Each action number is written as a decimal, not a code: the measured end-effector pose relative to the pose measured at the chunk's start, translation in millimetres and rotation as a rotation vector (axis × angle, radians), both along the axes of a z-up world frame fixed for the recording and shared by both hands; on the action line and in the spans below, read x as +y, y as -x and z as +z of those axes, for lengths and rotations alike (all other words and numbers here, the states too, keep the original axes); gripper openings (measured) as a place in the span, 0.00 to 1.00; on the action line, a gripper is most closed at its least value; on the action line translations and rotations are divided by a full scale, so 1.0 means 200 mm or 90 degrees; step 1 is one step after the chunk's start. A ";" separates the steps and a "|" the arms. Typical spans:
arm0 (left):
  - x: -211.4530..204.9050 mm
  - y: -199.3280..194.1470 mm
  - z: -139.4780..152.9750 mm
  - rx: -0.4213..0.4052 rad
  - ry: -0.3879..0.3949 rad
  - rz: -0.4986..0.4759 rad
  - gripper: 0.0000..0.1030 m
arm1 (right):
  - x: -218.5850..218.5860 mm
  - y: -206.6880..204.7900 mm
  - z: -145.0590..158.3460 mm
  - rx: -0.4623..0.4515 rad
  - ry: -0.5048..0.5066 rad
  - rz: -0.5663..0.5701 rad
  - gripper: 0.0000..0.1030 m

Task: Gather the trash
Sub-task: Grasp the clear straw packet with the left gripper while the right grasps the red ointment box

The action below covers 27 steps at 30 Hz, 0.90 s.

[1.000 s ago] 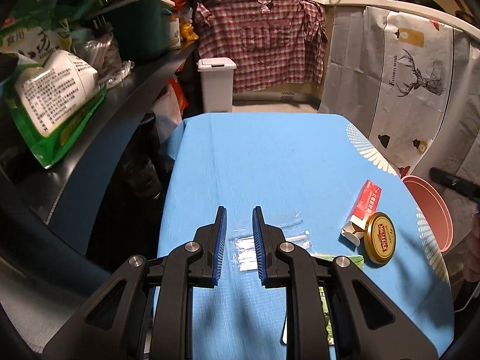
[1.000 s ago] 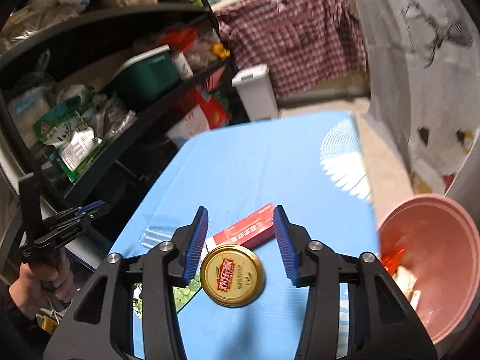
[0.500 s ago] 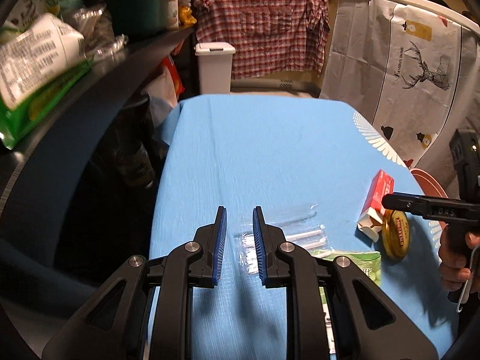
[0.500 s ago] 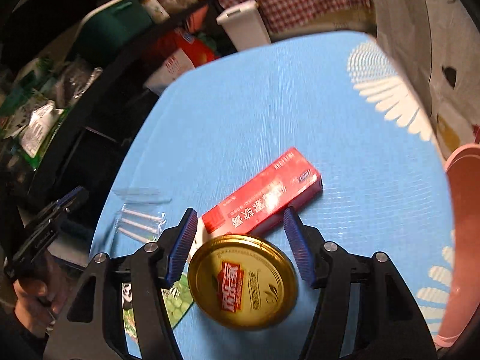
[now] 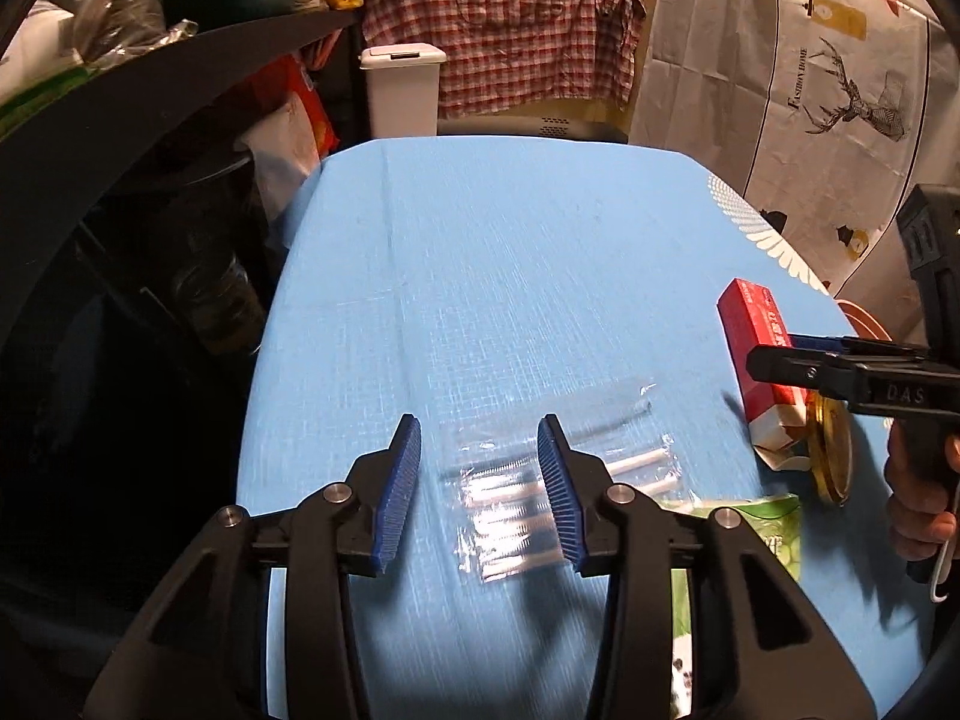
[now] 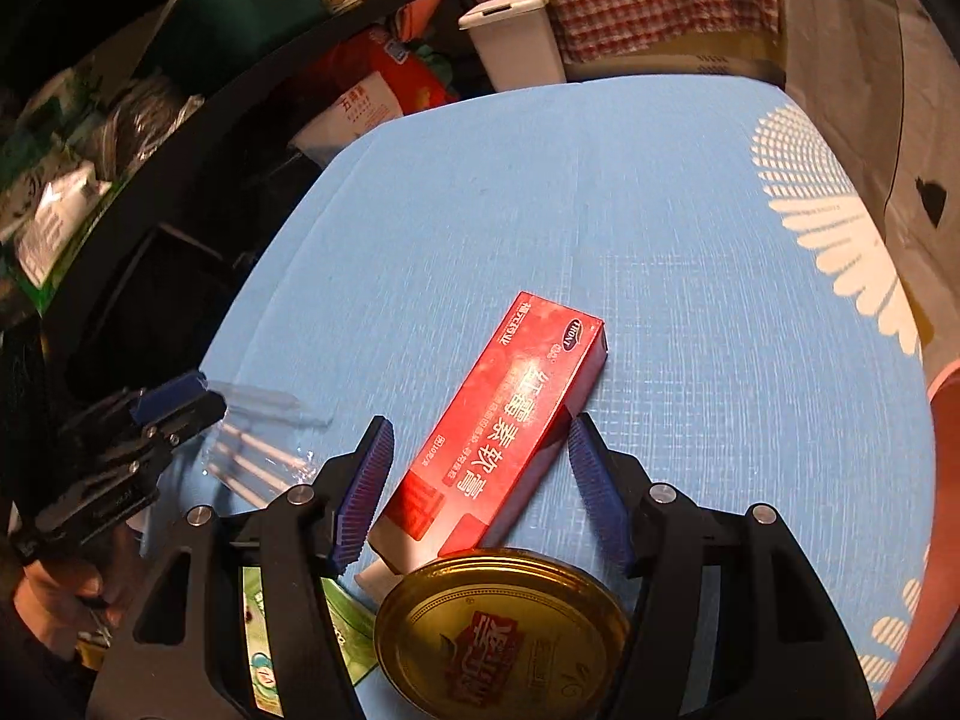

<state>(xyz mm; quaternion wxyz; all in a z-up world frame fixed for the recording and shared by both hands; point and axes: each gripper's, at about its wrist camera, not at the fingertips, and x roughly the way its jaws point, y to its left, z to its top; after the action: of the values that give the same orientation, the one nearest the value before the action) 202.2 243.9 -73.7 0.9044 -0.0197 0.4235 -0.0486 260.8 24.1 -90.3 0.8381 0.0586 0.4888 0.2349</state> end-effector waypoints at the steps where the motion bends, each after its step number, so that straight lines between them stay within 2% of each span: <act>1: 0.00 -0.01 0.00 0.002 0.002 0.000 0.40 | 0.01 0.01 0.00 -0.002 0.010 0.004 0.59; 8: -0.01 -0.02 -0.03 0.009 0.003 0.000 0.39 | 0.03 0.04 0.01 -0.018 0.068 0.021 0.58; 9: -0.01 -0.02 -0.03 0.009 0.002 0.001 0.35 | 0.03 0.05 0.01 -0.021 0.074 0.020 0.58; 10: -0.01 -0.03 -0.03 0.011 0.000 0.000 0.31 | 0.03 0.05 0.02 -0.022 0.074 0.022 0.52; 12: -0.02 -0.03 -0.04 0.017 -0.009 0.000 0.14 | 0.03 0.06 0.02 -0.025 0.074 0.028 0.47; 14: -0.02 -0.03 -0.03 0.018 -0.017 0.000 0.09 | 0.04 0.08 0.04 -0.035 0.080 0.034 0.39; 15: -0.03 -0.03 -0.03 0.016 -0.020 0.001 0.03 | 0.04 0.08 0.04 -0.037 0.080 0.035 0.38; 16: -0.03 -0.03 -0.02 0.014 -0.021 0.000 0.02 | 0.04 0.08 0.05 -0.038 0.077 0.036 0.37; 27: -0.06 0.07 0.17 -0.042 -0.036 0.010 0.01 | 0.02 0.18 0.27 -0.104 0.044 0.033 0.35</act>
<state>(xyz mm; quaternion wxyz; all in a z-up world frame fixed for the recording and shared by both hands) 188.1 231.9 -40.3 0.9185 0.0038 0.3941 -0.0301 224.9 27.4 -36.9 0.8704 -0.0024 0.4281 0.2431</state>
